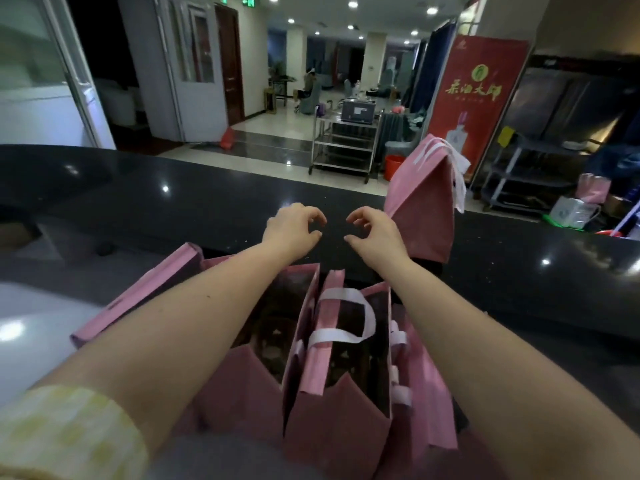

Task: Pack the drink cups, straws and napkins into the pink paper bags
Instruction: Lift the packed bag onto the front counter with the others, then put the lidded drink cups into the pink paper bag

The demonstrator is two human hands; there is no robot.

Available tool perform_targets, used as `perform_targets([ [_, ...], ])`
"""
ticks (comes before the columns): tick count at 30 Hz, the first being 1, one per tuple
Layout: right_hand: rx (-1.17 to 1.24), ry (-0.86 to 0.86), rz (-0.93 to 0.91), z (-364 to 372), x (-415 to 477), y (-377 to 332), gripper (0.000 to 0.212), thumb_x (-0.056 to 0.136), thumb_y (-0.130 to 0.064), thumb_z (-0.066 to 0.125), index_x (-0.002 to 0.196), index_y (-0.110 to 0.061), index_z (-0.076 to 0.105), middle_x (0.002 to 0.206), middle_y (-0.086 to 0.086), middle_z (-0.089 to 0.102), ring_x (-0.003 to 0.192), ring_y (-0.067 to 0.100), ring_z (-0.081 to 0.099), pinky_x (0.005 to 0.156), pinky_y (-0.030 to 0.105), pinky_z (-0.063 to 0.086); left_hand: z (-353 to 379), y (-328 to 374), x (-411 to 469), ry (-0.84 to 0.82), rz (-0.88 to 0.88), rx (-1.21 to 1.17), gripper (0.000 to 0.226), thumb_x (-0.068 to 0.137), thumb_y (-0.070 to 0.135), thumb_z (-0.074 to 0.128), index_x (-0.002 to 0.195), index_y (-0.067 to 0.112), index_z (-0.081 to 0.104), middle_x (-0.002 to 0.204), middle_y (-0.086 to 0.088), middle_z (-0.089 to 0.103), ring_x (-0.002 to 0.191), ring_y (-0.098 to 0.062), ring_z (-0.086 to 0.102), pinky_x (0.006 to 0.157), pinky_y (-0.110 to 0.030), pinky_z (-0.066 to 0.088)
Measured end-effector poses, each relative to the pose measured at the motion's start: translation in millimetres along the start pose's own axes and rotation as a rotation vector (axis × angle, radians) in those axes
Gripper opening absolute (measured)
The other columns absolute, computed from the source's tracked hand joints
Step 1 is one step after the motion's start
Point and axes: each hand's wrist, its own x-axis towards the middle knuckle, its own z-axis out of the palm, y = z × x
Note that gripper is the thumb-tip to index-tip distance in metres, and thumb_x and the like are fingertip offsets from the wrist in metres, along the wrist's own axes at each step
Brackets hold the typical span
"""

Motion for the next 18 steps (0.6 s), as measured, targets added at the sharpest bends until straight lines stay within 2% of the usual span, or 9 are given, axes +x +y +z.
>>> perform_targets([
  [5,0.013,-0.07,-0.036,23.2,-16.3,-62.1,0.029,0.082,-0.017,0.073,0.106,-0.027,0.061,0.106,-0.005,0.057,0.105,0.016,0.051,0.082,0.028,0.04,-51.6,-47.5,-44.2,0.065,-0.083,-0.032,0.023,0.09,0.024,0.066,0.11,0.034,0.065,0.115,0.006,0.058,0.104,-0.014,0.058,0.09,-0.037,0.05],
  [9,0.057,-0.101,-0.034,54.4,-40.7,-111.7,0.03,0.081,-0.018,0.074,0.105,-0.029,0.061,0.107,-0.006,0.057,0.107,0.015,0.05,0.084,0.027,0.04,-89.6,-94.0,-87.4,0.03,-0.142,-0.023,0.026,0.085,0.029,0.069,0.111,0.035,0.065,0.111,0.008,0.059,0.101,-0.014,0.059,0.09,-0.041,0.052],
  [11,0.074,-0.118,-0.019,74.6,-57.6,-134.5,0.029,0.081,-0.017,0.074,0.104,-0.03,0.061,0.106,-0.006,0.057,0.106,0.015,0.051,0.082,0.027,0.041,-104.5,-116.6,-110.7,-0.012,-0.171,-0.033,0.025,0.082,0.034,0.071,0.106,0.035,0.068,0.107,0.008,0.062,0.099,-0.016,0.061,0.089,-0.041,0.053],
  [13,0.09,-0.129,-0.007,95.7,-76.7,-153.8,0.027,0.082,-0.016,0.073,0.101,-0.031,0.062,0.105,-0.006,0.059,0.104,0.016,0.053,0.081,0.027,0.045,-114.5,-136.2,-134.3,-0.019,-0.185,-0.058,0.022,0.078,0.031,0.069,0.099,0.039,0.068,0.108,0.007,0.066,0.101,-0.019,0.062,0.09,-0.042,0.053],
  [16,0.087,-0.099,0.009,125.5,-105.0,-172.9,0.023,0.082,-0.012,0.068,0.099,-0.029,0.065,0.103,-0.003,0.061,0.092,0.015,0.059,0.068,0.011,0.041,-121.7,-159.3,-168.5,-0.001,-0.199,-0.072,0.023,0.079,0.026,0.07,0.098,0.04,0.069,0.116,0.003,0.064,0.107,-0.022,0.06,0.091,-0.042,0.051],
  [17,0.1,-0.093,0.022,133.8,-114.2,-177.4,0.023,0.082,-0.011,0.068,0.098,-0.028,0.065,0.103,-0.003,0.062,0.091,0.014,0.06,0.066,0.008,0.041,-122.8,-164.2,-180.3,0.013,-0.188,-0.068,0.022,0.08,0.027,0.071,0.1,0.038,0.07,0.115,0.003,0.063,0.106,-0.022,0.059,0.09,-0.042,0.051],
  [18,0.105,-0.081,0.026,140.6,-123.9,-181.6,0.024,0.081,-0.011,0.068,0.098,-0.028,0.066,0.103,-0.003,0.063,0.093,0.014,0.06,0.07,0.011,0.044,-122.5,-168.2,-191.0,0.034,-0.157,-0.063,0.021,0.081,0.03,0.073,0.101,0.037,0.071,0.113,0.004,0.064,0.106,-0.021,0.059,0.09,-0.041,0.051],
])
